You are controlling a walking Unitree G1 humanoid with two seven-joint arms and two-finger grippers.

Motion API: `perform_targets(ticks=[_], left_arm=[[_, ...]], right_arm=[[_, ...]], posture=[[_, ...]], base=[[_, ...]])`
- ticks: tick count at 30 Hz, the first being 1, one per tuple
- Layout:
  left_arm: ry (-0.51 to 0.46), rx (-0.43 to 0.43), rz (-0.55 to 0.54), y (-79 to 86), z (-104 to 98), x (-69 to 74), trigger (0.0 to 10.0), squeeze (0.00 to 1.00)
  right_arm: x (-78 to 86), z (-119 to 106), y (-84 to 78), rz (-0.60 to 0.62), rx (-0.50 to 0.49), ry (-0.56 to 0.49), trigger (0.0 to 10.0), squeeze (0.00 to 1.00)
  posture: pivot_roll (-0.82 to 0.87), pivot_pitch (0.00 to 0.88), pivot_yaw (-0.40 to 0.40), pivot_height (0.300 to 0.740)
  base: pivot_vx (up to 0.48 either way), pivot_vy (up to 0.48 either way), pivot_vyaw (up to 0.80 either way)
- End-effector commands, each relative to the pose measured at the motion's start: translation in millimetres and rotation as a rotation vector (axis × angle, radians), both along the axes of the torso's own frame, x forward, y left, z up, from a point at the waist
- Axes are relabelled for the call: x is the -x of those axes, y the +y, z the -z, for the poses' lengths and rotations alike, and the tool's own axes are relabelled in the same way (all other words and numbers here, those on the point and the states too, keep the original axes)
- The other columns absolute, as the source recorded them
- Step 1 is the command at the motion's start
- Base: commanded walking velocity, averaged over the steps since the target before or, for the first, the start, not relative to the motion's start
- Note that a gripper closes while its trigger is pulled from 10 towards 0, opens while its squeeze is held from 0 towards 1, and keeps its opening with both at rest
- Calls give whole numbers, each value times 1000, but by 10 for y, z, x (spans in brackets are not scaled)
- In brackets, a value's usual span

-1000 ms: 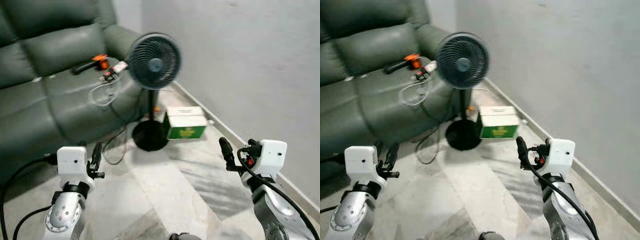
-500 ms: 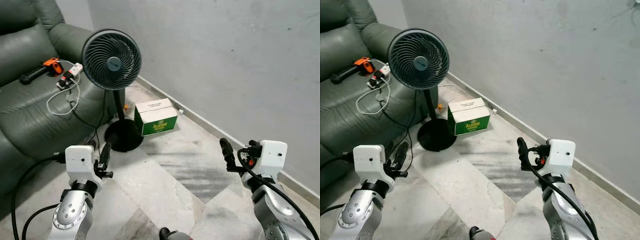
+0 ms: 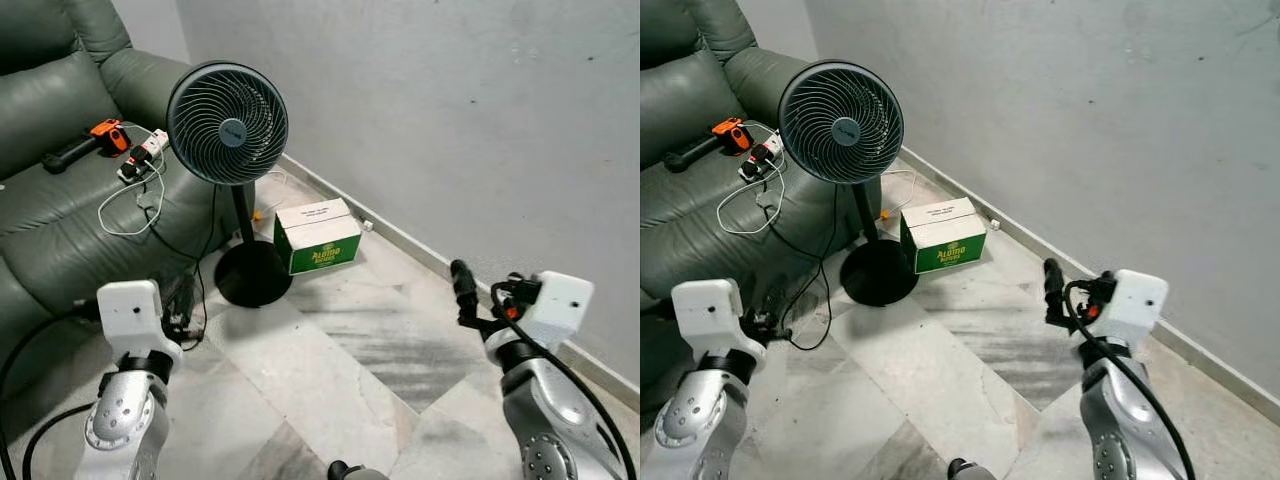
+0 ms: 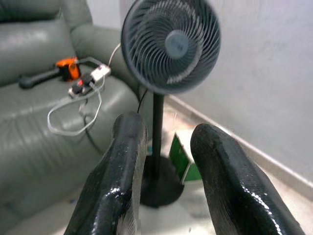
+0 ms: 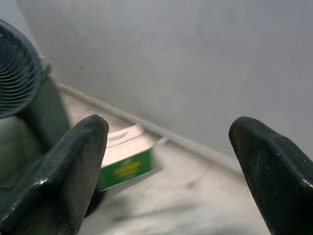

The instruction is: Hang keys on a hook

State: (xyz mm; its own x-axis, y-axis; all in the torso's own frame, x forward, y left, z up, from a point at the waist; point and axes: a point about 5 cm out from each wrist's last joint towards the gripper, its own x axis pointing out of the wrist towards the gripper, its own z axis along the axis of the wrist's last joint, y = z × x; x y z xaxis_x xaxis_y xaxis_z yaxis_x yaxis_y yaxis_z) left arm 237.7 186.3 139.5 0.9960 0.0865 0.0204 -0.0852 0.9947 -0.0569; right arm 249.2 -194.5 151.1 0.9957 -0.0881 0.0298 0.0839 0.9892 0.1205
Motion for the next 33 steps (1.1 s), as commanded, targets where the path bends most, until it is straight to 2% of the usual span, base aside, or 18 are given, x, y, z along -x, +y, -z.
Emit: perform_targets(ticks=[1,6,7,9,12,21,27,33], left_arm=[[8,-1,-15,38,17,-16,10000,0],[18,16,11,19,29,-34,10000,0],[22,14,15,17,34,-33,10000,0],[33,18,20,6,54,-23,10000,0],[37,23,16,4,59,-25,10000,0],[64,61,-24,34,99,-51,10000,0],[66,69,-32,50,95,-79,10000,0],[70,69,-33,57,102,-82,10000,0]], right_arm=[[-8,-132,20,4,38,-60,10000,0],[-4,-69,-24,14,25,-30,10000,0],[1,-67,-31,17,47,-27,10000,0],[10,-32,-21,21,17,-6,10000,0],[9,-5,-12,20,30,12,10000,0],[1,-15,3,10,40,0,10000,0],[-22,-35,12,2,54,-5,10000,0],[-20,-16,5,2,60,1,10000,0]], posture=[[-36,142,17,740],[-36,146,16,740],[-36,146,17,740],[-37,150,17,740],[-37,152,17,740],[-37,152,14,740],[-37,156,11,740],[-36,155,13,740]], base=[[0,0,-769],[0,0,-724],[0,0,0],[0,0,-709],[0,0,-800],[0,0,-782],[0,0,0],[0,297,0]])
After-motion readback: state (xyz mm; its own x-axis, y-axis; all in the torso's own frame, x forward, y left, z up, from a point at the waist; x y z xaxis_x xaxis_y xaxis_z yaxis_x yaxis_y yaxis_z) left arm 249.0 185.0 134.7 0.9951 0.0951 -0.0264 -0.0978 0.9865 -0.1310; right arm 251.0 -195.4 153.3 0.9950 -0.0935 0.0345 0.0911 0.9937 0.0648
